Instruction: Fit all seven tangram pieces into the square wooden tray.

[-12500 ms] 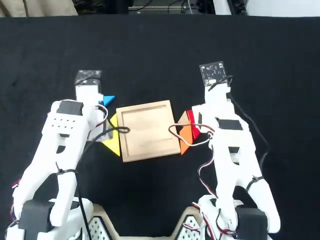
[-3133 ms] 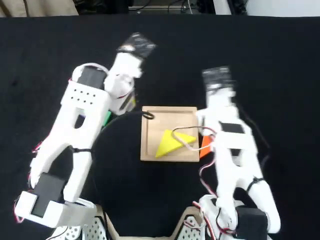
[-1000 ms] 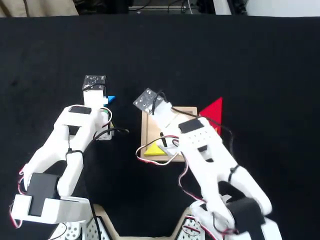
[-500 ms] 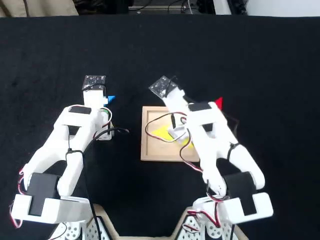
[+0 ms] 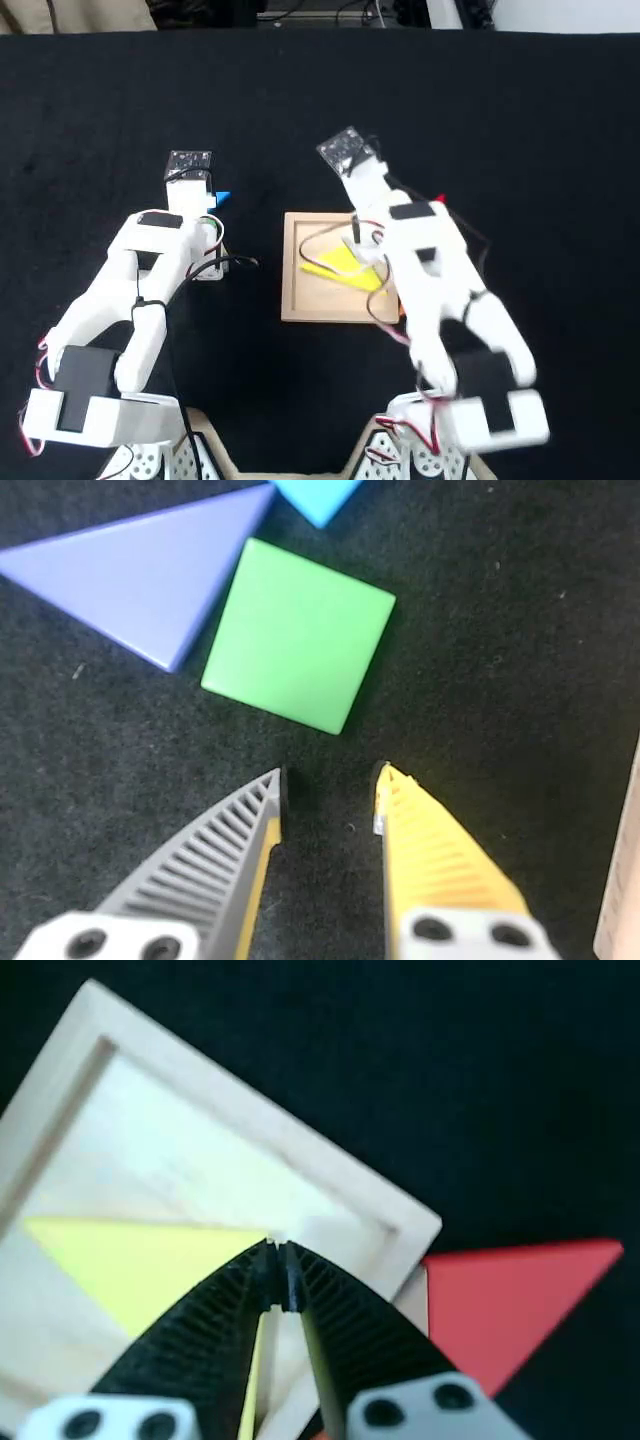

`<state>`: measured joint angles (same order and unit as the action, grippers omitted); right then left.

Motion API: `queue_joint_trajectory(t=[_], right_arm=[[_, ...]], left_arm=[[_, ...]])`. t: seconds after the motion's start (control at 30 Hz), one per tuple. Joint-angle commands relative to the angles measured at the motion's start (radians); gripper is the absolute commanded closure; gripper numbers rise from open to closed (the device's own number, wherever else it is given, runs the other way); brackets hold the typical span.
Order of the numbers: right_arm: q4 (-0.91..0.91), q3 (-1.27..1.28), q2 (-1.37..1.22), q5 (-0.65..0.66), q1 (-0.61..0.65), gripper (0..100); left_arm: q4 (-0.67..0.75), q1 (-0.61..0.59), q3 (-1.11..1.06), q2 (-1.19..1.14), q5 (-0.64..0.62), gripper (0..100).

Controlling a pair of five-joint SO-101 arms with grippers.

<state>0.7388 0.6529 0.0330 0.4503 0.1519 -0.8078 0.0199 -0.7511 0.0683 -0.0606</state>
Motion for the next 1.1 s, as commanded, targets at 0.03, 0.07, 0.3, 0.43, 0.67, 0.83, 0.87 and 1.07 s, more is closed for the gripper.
queue_joint_trajectory(t=[0.03, 0.07, 0.3, 0.43, 0.67, 0.83, 0.87, 1.07], right_arm=[[0.018, -0.18, -0.12, -0.009, -0.005, 98.8], [0.029, -0.203, -0.145, -0.009, 0.003, 98.8], [0.061, -0.234, -0.222, -0.009, 0.026, 98.8], [0.152, -0.211, -0.194, 0.009, 0.04, 98.8], [0.181, -0.018, -0.024, 0.097, 0.169, 98.8], [0.183, 0.091, 0.119, 0.126, 0.203, 98.8], [0.183, 0.104, 0.142, 0.126, 0.199, 98.8], [0.16, 0.047, 0.226, 0.058, 0.14, 98.8]], left_arm=[[0.04, -0.008, 0.004, 0.035, -0.009, 85], [0.04, -0.008, 0.004, 0.035, -0.009, 85], [0.041, -0.007, 0.002, 0.035, -0.009, 85], [0.043, -0.007, 0.002, 0.035, -0.009, 85], [0.043, -0.007, 0.002, 0.035, -0.009, 85], [0.043, -0.007, 0.002, 0.035, -0.011, 85], [0.043, -0.007, 0.002, 0.035, -0.011, 85], [0.043, -0.007, 0.002, 0.035, -0.011, 85]])
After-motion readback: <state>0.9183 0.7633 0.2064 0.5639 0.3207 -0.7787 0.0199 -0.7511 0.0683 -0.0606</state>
